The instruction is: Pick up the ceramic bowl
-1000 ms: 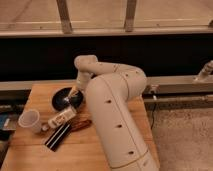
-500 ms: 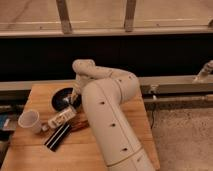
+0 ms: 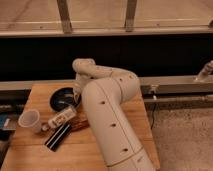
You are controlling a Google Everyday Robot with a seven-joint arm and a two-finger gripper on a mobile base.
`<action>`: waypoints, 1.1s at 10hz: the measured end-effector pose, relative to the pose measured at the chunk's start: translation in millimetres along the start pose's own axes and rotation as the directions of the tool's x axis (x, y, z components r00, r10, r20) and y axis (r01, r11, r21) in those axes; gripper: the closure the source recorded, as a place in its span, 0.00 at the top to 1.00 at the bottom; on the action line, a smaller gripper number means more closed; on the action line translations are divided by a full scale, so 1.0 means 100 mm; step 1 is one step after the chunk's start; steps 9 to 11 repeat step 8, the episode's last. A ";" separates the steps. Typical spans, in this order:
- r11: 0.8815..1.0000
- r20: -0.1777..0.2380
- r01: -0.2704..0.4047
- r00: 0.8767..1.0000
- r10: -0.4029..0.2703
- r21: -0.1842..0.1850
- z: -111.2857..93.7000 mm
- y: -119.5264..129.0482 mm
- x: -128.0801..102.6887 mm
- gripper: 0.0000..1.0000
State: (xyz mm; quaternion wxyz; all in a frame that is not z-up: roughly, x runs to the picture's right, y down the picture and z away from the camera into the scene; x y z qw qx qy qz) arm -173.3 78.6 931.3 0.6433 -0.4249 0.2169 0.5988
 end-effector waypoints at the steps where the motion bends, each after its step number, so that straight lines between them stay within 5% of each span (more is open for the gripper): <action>1: 1.000 0.019 0.002 1.000 -0.002 -0.001 -0.10 0.05 0.03 0.00; 3: 1.000 0.086 -0.012 0.996 0.013 -0.015 -0.45 0.07 0.11 0.00; 6: 0.997 0.251 -0.060 0.965 0.071 -0.049 -1.08 -0.02 0.15 0.00; 7: 0.994 0.313 -0.080 0.945 0.098 -0.070 -1.28 -0.10 0.17 0.00; 8: 0.988 0.392 -0.103 0.909 0.139 -0.112 -1.55 -0.22 0.22 0.00; 11: 0.988 0.392 -0.103 0.909 0.139 -0.112 -1.55 -0.22 0.22 0.00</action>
